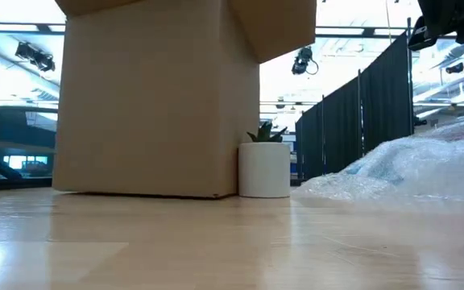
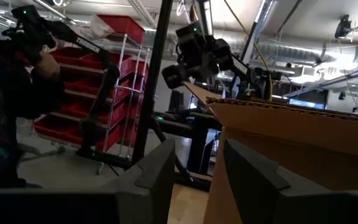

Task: Wrap mug
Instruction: Move the cardboard box to the top center of the table

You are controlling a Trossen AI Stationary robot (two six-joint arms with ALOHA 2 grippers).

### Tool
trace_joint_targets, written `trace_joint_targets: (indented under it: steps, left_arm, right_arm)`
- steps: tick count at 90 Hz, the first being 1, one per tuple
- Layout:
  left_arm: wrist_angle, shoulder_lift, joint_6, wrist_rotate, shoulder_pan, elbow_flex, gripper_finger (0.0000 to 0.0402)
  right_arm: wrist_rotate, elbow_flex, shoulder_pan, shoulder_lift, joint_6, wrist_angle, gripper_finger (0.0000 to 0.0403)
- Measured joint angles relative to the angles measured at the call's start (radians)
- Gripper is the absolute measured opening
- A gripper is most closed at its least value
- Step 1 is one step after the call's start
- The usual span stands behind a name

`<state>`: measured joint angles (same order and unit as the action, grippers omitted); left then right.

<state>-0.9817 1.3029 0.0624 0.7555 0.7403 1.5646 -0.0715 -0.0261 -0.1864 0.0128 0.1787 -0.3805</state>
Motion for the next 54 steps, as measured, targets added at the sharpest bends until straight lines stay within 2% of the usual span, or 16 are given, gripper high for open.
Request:
trace_joint_targets:
  steps: [18, 40, 48, 54]
  left_arm:
    - [-0.037, -0.001, 0.027, 0.02, 0.0, -0.041, 0.0173]
    - [-0.011, 0.0, -0.03, 0.146, -0.036, -0.159, 0.0171]
    - [-0.006, 0.006, -0.031, 0.146, -0.058, -0.176, 0.0158]
    - [-0.004, 0.016, -0.04, 0.146, -0.068, -0.177, 0.0133]
  right_arm:
    - [0.0, 0.0, 0.0, 0.0, 0.0, 0.0, 0.0117]
    - [0.0, 0.0, 0.0, 0.0, 0.0, 0.0, 0.0117]
    - [0.0, 0.0, 0.0, 0.0, 0.0, 0.0, 0.0117]
    - [0.0, 0.0, 0.0, 0.0, 0.0, 0.0, 0.0117]
